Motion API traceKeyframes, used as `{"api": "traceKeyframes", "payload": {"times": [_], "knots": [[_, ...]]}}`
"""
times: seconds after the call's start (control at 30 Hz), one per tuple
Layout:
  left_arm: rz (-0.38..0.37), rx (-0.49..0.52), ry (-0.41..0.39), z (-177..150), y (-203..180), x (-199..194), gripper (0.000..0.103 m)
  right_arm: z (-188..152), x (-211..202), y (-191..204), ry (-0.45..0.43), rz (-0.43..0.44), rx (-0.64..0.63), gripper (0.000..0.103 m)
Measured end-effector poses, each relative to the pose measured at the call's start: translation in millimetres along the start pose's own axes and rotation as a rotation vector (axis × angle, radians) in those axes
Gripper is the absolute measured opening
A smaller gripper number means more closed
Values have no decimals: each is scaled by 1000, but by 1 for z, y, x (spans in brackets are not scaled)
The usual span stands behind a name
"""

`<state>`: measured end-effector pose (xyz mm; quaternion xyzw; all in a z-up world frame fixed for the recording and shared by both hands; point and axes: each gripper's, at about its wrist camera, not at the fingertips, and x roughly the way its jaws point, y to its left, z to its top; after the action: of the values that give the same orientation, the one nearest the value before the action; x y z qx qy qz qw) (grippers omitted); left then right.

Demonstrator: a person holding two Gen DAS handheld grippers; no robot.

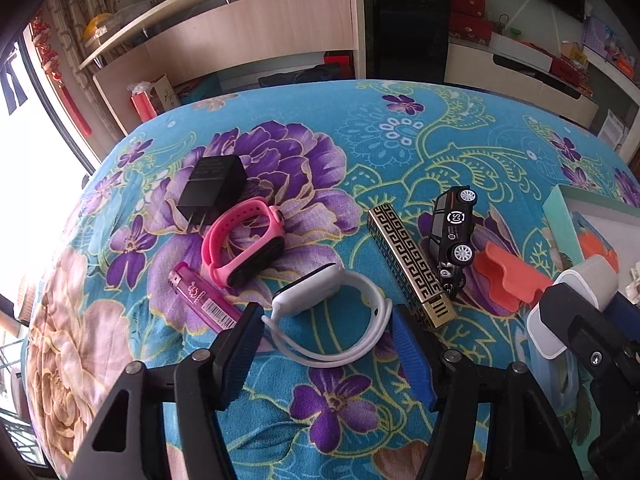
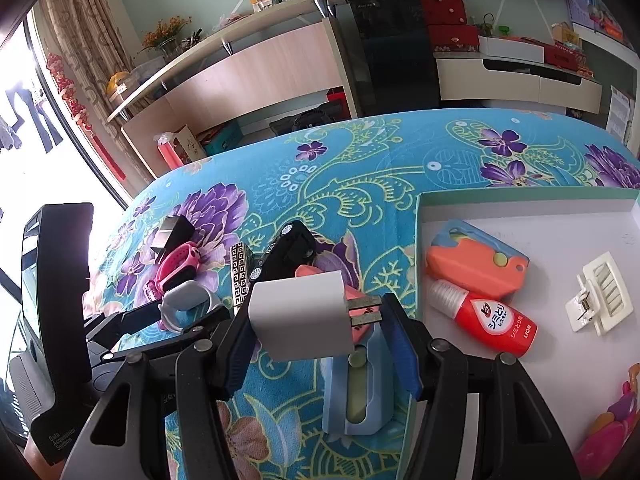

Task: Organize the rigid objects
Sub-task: 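Grasp the white watch band with the left tool while the right tool lifts the charger cube, then carry the charger cube and white watch band into the white tray and open both tools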

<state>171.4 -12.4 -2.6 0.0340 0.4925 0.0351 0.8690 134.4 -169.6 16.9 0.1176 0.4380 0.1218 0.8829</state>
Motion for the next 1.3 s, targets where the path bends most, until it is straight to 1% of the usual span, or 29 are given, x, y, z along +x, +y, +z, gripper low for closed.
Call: {"api": "traceKeyframes", "payload": {"times": [0.13,0.37,0.53,0.63,0.73,0.83,1.0,1.17,1.3], "knots": [[-11,-16,-11,1,3,-3,65,0,0,0,0,0,1,61],[-4,-65,-67,6,15,-21,65,1,-3,-1,-18,4,9,61],[-18,-88,-141,10,21,-47,65,6,-17,-4,-63,2,16,61],[-50,-86,-172,13,16,-59,65,9,-26,-10,-87,-20,23,61],[-95,-70,-192,15,3,-66,65,12,-33,-19,-100,-64,26,61],[-145,-33,-192,15,-16,-69,65,13,-39,-34,-100,-122,32,61],[-169,46,-195,13,-50,-73,65,12,-48,-69,-93,-180,93,61],[-196,111,-193,9,-79,-79,65,7,-50,-103,-64,-198,190,61],[-222,164,-192,5,-103,-84,65,6,-60,-116,-79,-200,221,62]]}}
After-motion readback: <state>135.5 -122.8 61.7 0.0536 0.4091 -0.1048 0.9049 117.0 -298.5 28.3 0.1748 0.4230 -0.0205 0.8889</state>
